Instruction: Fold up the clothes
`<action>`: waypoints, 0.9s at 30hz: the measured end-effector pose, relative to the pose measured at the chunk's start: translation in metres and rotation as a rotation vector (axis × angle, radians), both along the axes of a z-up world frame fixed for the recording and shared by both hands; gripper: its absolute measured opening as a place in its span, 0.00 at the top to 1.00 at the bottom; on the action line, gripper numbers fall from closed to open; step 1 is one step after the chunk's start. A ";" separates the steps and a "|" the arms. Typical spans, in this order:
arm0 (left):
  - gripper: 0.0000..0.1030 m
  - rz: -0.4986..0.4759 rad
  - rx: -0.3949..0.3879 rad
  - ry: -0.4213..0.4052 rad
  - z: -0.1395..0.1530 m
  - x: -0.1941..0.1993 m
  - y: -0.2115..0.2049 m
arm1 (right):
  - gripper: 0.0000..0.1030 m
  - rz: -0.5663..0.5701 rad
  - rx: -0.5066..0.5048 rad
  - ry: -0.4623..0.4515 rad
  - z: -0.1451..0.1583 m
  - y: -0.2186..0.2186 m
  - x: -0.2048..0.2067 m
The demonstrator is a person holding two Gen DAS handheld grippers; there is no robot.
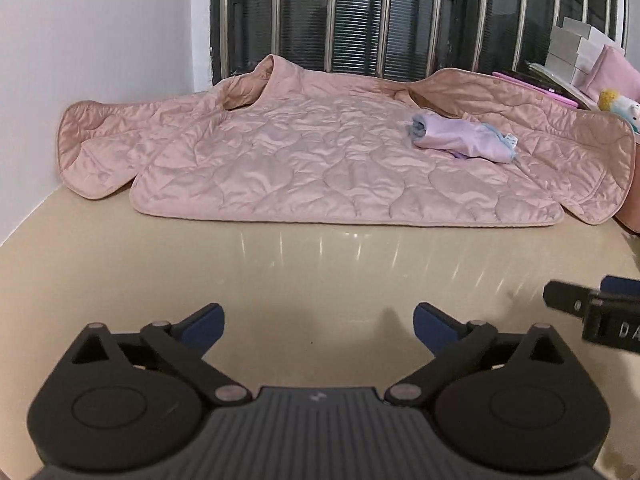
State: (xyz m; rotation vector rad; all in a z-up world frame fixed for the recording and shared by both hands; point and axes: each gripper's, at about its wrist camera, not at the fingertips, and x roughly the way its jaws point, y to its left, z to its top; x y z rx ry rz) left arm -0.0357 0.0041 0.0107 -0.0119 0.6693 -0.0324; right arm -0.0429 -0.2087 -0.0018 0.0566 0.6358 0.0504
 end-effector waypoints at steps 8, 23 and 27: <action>0.00 -0.017 0.021 0.004 -0.014 0.000 -0.003 | 0.06 -0.019 0.006 0.030 -0.013 0.000 0.004; 0.01 -0.040 0.024 -0.009 -0.016 0.018 -0.004 | 0.00 -0.081 -0.051 0.037 -0.019 0.011 0.028; 0.01 -0.041 0.024 -0.007 -0.016 0.017 -0.005 | 0.00 -0.021 -0.055 0.037 -0.020 0.016 0.029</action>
